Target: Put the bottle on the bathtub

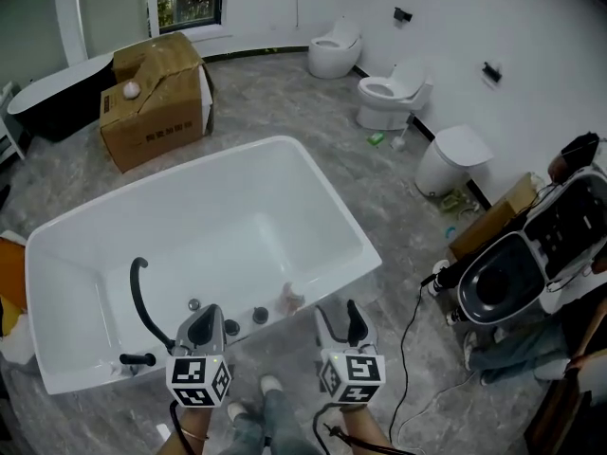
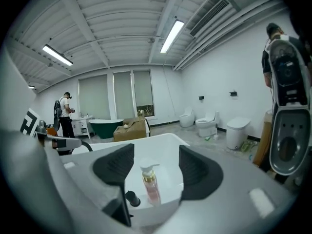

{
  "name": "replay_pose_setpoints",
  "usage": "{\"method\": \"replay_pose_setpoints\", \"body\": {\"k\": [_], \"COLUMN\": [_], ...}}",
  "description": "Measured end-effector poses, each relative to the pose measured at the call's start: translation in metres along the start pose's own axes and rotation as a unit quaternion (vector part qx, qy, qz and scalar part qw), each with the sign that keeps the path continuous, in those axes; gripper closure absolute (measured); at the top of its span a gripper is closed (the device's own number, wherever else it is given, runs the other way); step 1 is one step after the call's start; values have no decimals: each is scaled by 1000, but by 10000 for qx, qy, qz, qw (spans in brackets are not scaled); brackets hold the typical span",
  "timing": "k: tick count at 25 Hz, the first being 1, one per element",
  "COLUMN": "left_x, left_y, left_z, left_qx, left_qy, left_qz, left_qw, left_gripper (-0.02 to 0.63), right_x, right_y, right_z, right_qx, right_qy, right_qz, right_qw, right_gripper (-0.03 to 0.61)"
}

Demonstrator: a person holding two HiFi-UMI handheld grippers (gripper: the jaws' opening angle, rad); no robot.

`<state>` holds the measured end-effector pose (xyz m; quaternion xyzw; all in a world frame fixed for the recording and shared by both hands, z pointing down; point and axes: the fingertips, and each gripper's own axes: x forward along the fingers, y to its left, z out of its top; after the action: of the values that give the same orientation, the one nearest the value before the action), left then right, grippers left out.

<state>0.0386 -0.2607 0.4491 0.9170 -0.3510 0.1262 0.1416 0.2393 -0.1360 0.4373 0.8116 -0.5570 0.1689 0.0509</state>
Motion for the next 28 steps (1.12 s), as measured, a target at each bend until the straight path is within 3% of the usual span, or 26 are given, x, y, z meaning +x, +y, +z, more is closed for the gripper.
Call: {"method": "replay_pose_setpoints", "body": {"k": [18, 28], "left_x": [-23, -34], "left_y": [-29, -44], "left_z": [120, 128], "left_qx": [432, 700], "left_qy": [-1008, -1001], "left_qz": [-548, -810], "left_qw": [9925, 9892], "left_gripper": [604, 604], "right_x": [-80, -101], "right_y": [-26, -47], "right_z": [85, 80], "right_qx": [-107, 80], "right_qy": [-653, -496], "right_qz": [-988, -1430], "right_qw": [9929, 9884], "right_gripper": [570, 575]}}
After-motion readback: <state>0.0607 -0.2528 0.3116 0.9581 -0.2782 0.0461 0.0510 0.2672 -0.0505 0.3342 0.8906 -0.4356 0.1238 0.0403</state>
